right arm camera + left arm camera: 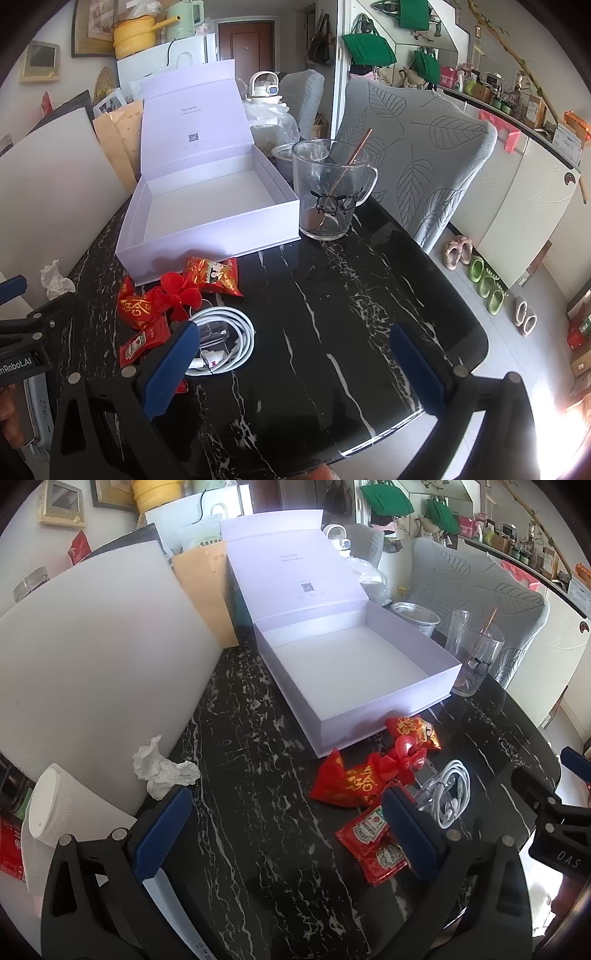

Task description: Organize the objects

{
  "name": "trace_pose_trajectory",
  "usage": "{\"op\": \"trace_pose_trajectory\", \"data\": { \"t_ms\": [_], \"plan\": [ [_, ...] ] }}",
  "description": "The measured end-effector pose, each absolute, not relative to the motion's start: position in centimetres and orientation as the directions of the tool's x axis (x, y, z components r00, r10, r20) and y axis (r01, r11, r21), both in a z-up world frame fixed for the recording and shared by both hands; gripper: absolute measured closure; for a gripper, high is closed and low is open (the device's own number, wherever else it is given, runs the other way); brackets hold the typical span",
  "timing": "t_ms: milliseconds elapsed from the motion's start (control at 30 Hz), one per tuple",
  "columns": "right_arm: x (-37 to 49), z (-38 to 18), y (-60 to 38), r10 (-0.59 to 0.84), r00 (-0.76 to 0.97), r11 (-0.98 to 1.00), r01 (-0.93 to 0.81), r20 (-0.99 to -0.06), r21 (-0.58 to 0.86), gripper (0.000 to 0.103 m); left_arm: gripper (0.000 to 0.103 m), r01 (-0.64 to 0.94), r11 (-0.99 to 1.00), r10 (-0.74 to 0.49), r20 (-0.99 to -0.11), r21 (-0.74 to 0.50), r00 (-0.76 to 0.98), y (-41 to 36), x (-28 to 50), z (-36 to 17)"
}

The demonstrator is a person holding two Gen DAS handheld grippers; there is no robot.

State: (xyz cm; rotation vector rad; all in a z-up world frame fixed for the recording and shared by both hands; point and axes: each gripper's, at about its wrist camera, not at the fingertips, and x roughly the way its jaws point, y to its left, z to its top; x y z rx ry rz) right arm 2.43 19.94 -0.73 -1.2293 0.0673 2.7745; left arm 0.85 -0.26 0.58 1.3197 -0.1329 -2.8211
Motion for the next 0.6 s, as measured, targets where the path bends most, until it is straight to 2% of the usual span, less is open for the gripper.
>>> {"op": "trace_pose_trajectory", "data": {
  "t_ms": [600],
  "plan": [
    [2.72, -0.05, 19.87, 0.072, -0.675, -0.994, -0.105, -0.734, 0.000, 0.000, 0.000, -0.016, -0.997, -0.052, -0.769, 0.080, -0.637, -0.53, 1.13, 0.83]
  ]
}}
